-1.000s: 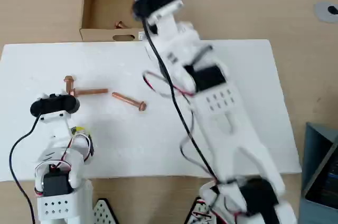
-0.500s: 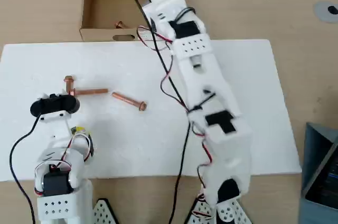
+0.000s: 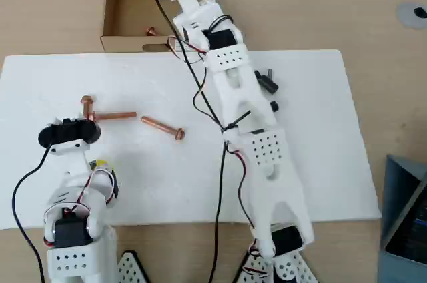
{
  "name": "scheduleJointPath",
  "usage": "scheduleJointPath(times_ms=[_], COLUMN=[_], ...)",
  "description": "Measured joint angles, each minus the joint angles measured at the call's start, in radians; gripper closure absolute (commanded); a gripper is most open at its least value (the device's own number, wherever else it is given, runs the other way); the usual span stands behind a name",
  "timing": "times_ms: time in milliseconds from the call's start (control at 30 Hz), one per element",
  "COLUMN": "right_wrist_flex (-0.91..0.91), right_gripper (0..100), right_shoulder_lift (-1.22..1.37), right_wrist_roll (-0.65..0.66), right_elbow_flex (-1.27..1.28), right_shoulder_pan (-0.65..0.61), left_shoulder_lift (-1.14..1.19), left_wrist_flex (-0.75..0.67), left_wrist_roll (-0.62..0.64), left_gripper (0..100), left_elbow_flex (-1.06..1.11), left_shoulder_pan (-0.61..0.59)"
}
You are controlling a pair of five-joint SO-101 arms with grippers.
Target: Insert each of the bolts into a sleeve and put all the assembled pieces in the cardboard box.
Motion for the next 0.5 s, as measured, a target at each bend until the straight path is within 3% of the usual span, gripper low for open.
scheduleJointPath(times_ms=[500], right_wrist_flex=[0.255], right_gripper=[86.8], right_shoulder_lift=[0.078], right_wrist_roll=[0.000], right_elbow_flex=[-0.302], right_shoulder_pan=[0.000], left_shoulder_lift=[0.000], left_wrist_flex=[0.000], left_wrist_roll=[0.000], left_gripper=[100], left_elbow_flex=[0.000], left_shoulder_pan=[0.000])
